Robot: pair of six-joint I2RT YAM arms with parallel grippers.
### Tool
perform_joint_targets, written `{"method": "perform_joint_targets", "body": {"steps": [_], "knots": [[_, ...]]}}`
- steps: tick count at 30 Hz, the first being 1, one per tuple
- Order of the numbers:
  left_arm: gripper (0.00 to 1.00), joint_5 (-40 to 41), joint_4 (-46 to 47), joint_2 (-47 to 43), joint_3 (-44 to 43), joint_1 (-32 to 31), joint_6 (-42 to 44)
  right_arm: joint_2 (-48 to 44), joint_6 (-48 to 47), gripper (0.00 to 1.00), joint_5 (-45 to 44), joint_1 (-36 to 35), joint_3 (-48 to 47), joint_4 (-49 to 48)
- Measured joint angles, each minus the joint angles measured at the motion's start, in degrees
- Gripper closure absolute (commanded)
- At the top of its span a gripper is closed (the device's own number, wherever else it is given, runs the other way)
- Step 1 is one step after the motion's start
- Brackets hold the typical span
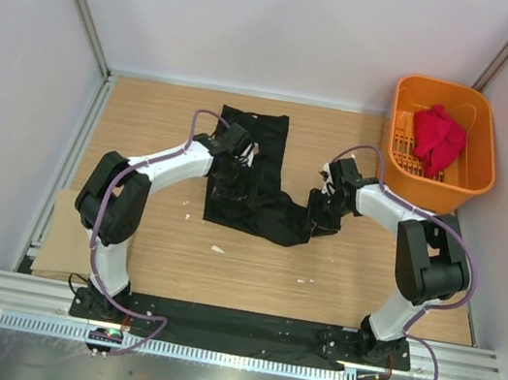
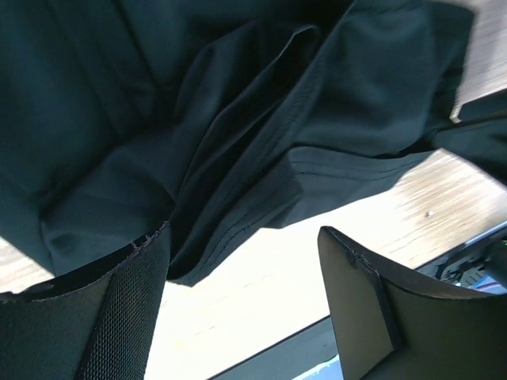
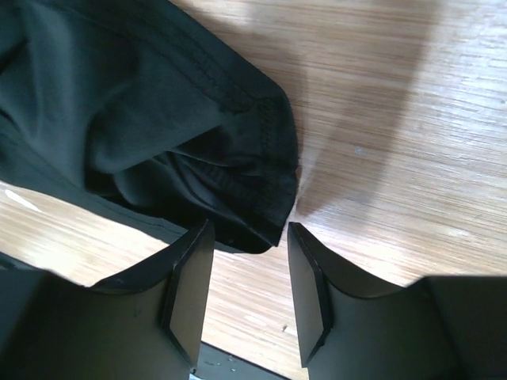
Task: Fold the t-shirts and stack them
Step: Flatten the tshirt out
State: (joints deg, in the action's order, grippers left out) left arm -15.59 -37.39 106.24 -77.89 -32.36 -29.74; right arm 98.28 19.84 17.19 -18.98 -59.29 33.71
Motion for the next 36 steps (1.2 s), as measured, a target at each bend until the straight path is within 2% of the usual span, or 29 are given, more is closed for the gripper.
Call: {"method": "perform_joint_targets", "body": {"steps": [3,6,7,9,10,13,19,24,29,30,31,33,36], "knots": [[0.3,0.66,-0.85,0.0,0.57,-0.13,-0.04,0.0,-0.17,0.6,-0.37,0.0,0.98,-0.79],[0.54,1.11,-0.94,0.02,0.55,-0.22,-0.07,0.02,-0.04,0.67,-0.33,0.0,1.95,-1.9],[0.65,1.25,-1.07,0.15,0.55,-0.24,0.04,0.02,0.02,0.74,-0.31,0.0,2.1,-2.21],[0.81,1.62,-1.25,0.55,0.55,-0.24,0.11,0.11,0.11,0.83,-0.26,-0.02,2.19,-2.78],[1.0,1.77,-1.4,0.83,0.55,-0.24,0.22,0.11,0.26,0.91,-0.11,-0.02,2.21,-3.04],[1.0,2.78,-2.38,1.05,0.55,-0.24,0.48,0.11,0.57,0.98,0.37,-0.02,2.23,-3.52],[1.0,4.96,-5.9,-2.84,1.22,-0.55,0.81,-3.45,0.2,0.99,1.03,-0.57,2.23,-0.57],[1.0,5.18,-9.01,-14.6,6.21,-1.62,0.2,-12.39,0.04,0.99,1.9,-5.03,2.25,4.48],[0.99,4.26,-11.58,-27.69,17.07,-2.43,-4.39,-19.3,2.38,0.97,3.91,-15.06,5.79,6.75],[0.94,4.09,-12.98,-30.36,20.06,-2.47,-6.27,-20.46,3.37,0.89,4.55,-17.79,7.65,6.91],[0.75,3.98,-13.97,-33.16,23.08,-2.47,-8.02,-21.64,4.52,0.81,5.22,-20.48,9.53,7.3],[0.47,3.67,-17.09,-39.1,28.33,-2.47,-11.3,-24.2,6.16,0.64,6.8,-25.55,13.86,7.67],[0.33,3.06,-21.53,-47.63,32.94,-2.47,-16.61,-27.74,6.51,0.45,7.54,-27.63,16.94,12.09]]}}
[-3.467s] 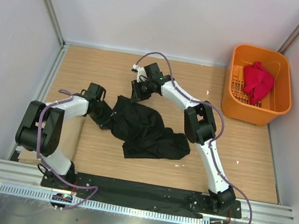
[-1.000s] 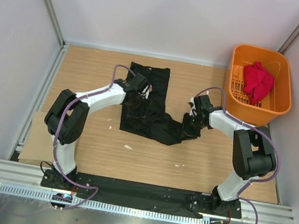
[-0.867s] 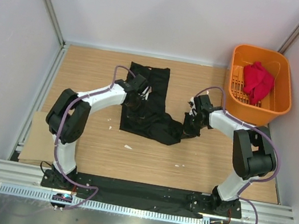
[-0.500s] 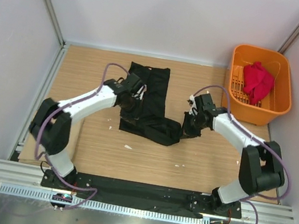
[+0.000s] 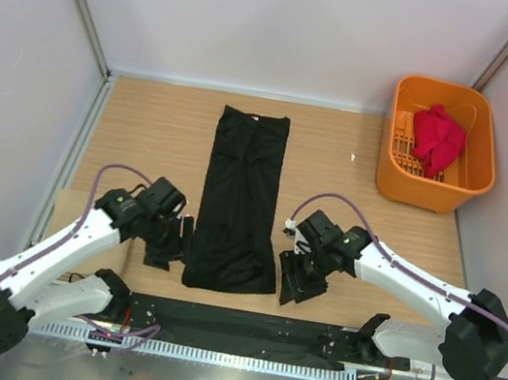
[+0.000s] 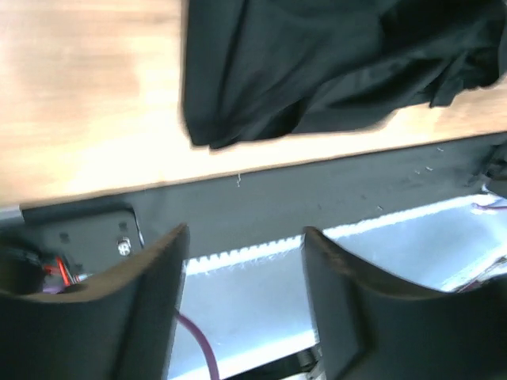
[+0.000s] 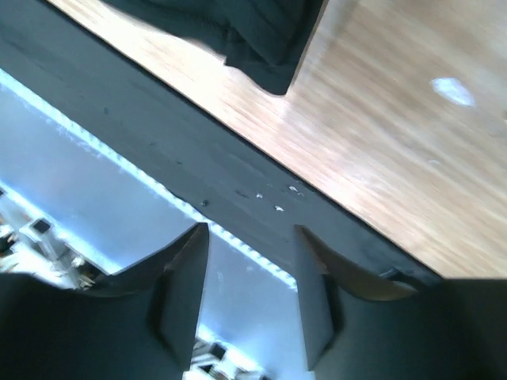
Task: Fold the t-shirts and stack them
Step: Flatten the tshirt out
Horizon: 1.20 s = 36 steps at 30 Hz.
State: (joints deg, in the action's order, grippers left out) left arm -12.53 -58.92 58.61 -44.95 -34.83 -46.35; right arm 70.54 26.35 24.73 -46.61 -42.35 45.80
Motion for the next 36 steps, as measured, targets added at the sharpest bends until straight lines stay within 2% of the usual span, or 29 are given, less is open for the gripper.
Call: {"method": "perform_joint_targets", "body": {"steps": [4,7,10,14,16,17,18,20,21,26,33,35,36], "knots": [[0.32,1.62,-5.09,-7.54,-2.6,0.02,-3.67,-0.68,-2.25,0.43,-2.97,3.26,-4.0,3.89],[0.38,3.45,-4.76,-6.58,-7.23,0.04,-4.22,3.34,-3.56,0.43,-4.09,9.33,-9.88,2.49],[0.44,3.98,-1.88,-0.48,-10.91,0.26,-2.95,11.78,-3.8,0.43,-5.64,14.93,-15.91,-1.2],[0.51,3.98,6.99,15.12,-16.0,1.75,0.7,25.99,-3.98,0.44,-7.28,16.98,-26.47,-5.01],[0.59,3.69,10.97,23.06,-18.47,3.45,2.62,32.79,-4.26,0.58,-7.76,16.85,-32.65,-6.32],[0.62,3.72,12.96,26.99,-20.04,4.57,3.69,35.36,-4.35,0.72,-7.93,16.81,-35.28,-6.97],[0.68,3.58,13.75,30.64,-21.92,5.7,4.74,38.6,-4.55,0.79,-8.46,16.74,-38.47,-7.98],[0.71,3.78,15.98,37.35,-25.62,7.85,6.36,42.95,-4.57,0.89,-9.16,16.72,-42.8,-9.22],[0.73,3.85,17.05,40.41,-27.52,8.79,7.04,44.46,-4.44,0.9,-9.62,16.72,-44.22,-9.92],[0.74,4.59,20.28,51.15,-34.64,12.02,10.01,49.68,-3.52,0.93,-11.19,16.74,-48.39,-13.27],[0.75,4.02,19.89,64.15,-47.65,12.98,12.41,56.46,-1.4,0.92,-11.56,18.12,-53.59,-17.79],[0.69,3.82,19.37,67.06,-52.11,13.35,12.79,58.84,-1.62,0.9,-11.52,18.97,-57.42,-16.98],[0.57,3.8,18.73,68.52,-54.73,13.57,13.03,60.59,-1.92,0.89,-11.56,19.47,-60.15,-16.85]]}}
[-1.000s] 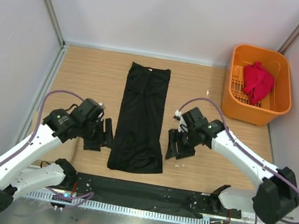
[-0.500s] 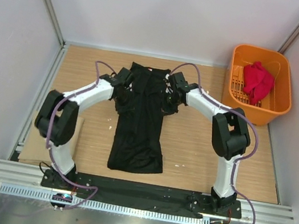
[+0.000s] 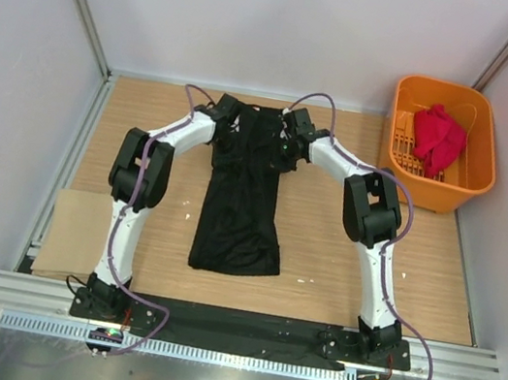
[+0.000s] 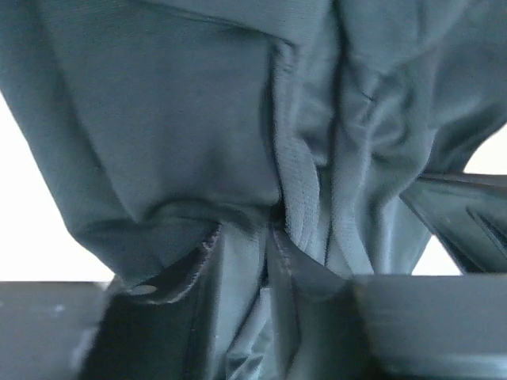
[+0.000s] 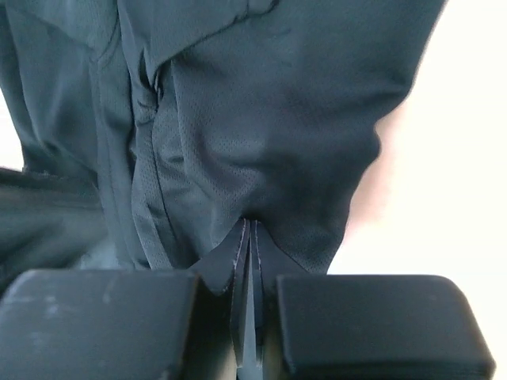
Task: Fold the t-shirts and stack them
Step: Flatten the tshirt out
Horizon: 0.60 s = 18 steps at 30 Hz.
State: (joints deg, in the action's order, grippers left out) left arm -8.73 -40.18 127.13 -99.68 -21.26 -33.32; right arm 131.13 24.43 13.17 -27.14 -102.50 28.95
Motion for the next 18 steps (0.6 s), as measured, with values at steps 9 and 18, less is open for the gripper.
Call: {"method": "perform_joint_targets", "body": {"steps": [9,18], "knots": [[0.34,2.64,-3.69,-4.35,-0.17,1.42,2.34,0.9,-3.67,0.47,-3.02,2.23,-6.99,7.56],[0.31,-7.08,-0.63,-41.33,31.45,-1.4,-1.75,-31.17,-4.68,0.49,5.57,1.07,25.11,8.5]]}}
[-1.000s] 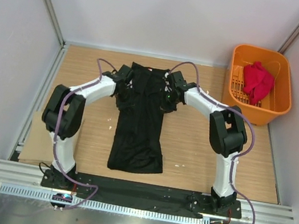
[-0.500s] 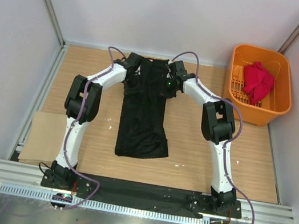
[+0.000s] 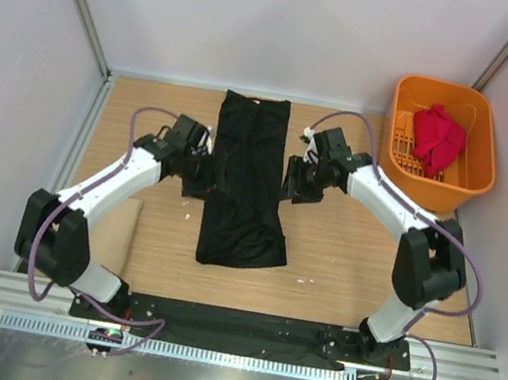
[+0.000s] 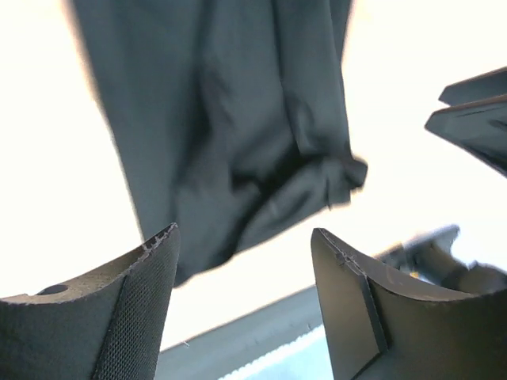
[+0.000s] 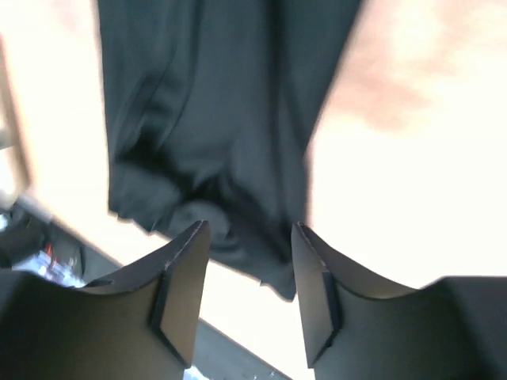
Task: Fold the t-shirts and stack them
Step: Flatten the tshirt out
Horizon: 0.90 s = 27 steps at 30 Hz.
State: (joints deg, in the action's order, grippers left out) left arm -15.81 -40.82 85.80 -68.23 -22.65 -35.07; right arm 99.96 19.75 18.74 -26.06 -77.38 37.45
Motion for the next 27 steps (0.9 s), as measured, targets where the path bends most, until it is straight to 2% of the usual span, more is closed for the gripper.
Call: {"method": "perform_joint_targets", "body": {"steps": [2,5,9,11,13,16,19,22,23,25,26,27], "knots": [[0.31,-2.19,2.93,-2.16,5.55,-2.1,-1.86,-4.13,0.33,0.52,1.99,-0.42,5.14,-1.99],[0.31,-3.87,4.26,0.81,9.84,-4.74,-3.52,-5.51,0.76,0.56,4.02,-1.11,10.69,-4.09],[0.36,-3.8,5.79,7.19,9.44,-5.97,-4.0,-3.48,0.85,0.59,4.5,-2.6,14.51,-4.94],[0.38,-3.37,6.38,9.77,8.61,-6.1,-4.2,-2.82,0.59,0.68,4.2,-4.11,15.5,-5.31],[0.4,-2.62,6.75,11.72,7.65,-6.21,-4.68,-2.71,0.24,0.69,3.78,-5.99,16.06,-5.31],[0.4,-1.51,6.71,12.74,6.56,-6.56,-5.03,-2.71,0.02,0.69,2.54,-8.92,16.22,-5.31],[0.46,-0.24,6.62,12.87,6.01,-6.73,-5.14,-2.71,-0.37,0.74,1.01,-11.21,16.31,-4.96],[0.59,0.66,6.32,14.05,5.25,-6.82,-5.2,-2.71,-0.92,0.81,-0.44,-12.02,16.5,-4.24],[0.69,1.05,6.23,14.53,5.09,-6.82,-5.16,-2.71,-1.16,0.82,-0.7,-12.15,16.63,-4.04],[0.8,1.77,5.64,15.47,4.63,-6.84,-4.96,-2.71,-1.66,0.83,-0.9,-12.52,16.96,-3.48],[0.93,2.1,5.33,15.78,4.39,-6.86,-4.94,-2.71,-1.92,0.83,-0.85,-12.63,17.11,-3.02],[1.0,2.43,4.94,16.11,4.07,-6.86,-4.96,-2.71,-2.21,0.83,-0.74,-12.74,17.42,-2.78]]}}
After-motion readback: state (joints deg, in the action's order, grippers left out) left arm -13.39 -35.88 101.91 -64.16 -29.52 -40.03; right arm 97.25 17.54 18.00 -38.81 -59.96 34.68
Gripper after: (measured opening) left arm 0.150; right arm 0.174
